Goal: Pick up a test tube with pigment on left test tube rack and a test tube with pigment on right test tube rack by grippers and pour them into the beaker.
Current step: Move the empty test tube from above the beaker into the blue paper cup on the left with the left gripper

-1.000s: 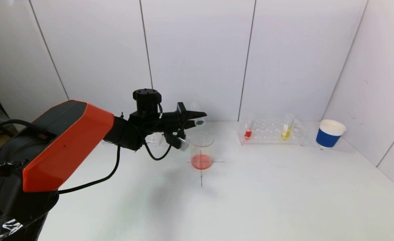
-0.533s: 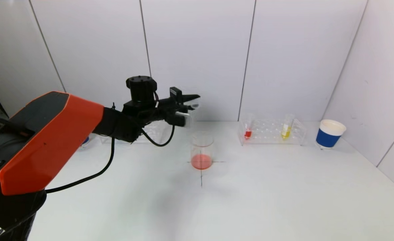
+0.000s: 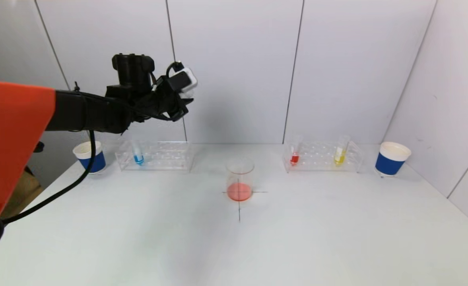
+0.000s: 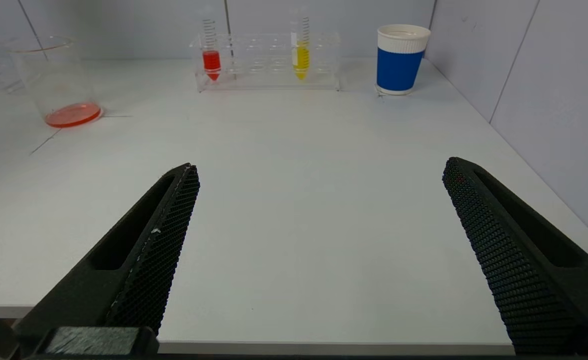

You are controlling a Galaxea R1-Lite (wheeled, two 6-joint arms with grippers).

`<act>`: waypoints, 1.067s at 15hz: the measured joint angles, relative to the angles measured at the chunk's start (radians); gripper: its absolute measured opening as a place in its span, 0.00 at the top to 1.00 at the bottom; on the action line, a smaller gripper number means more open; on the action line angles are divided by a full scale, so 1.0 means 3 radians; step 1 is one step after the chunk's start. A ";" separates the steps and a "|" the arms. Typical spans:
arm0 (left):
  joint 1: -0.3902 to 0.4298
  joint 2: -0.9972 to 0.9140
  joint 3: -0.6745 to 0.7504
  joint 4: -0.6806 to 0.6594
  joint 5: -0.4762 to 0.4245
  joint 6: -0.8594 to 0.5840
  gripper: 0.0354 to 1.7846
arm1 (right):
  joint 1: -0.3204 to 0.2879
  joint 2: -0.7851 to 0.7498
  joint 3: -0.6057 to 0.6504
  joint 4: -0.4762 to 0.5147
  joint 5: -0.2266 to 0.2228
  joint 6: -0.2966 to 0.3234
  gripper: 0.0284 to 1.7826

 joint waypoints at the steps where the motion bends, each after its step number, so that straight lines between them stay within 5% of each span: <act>1: 0.0043 -0.0104 -0.0023 0.0245 0.0014 -0.0296 0.77 | 0.0000 0.0000 0.0000 0.0000 -0.0002 0.0000 0.01; 5: 0.0360 -0.0534 -0.0057 0.1059 0.0118 -0.1368 0.77 | 0.0000 0.0000 0.0000 0.0000 0.0000 0.0000 0.01; 9: 0.0754 -0.0823 0.0069 0.1072 0.0374 -0.2152 0.77 | 0.0000 0.0000 0.0000 0.0000 -0.0001 0.0000 0.01; 16: 0.1378 -0.1038 0.0628 0.0600 0.0556 -0.2453 0.77 | 0.0000 0.0000 0.0000 0.0000 -0.0001 0.0000 0.01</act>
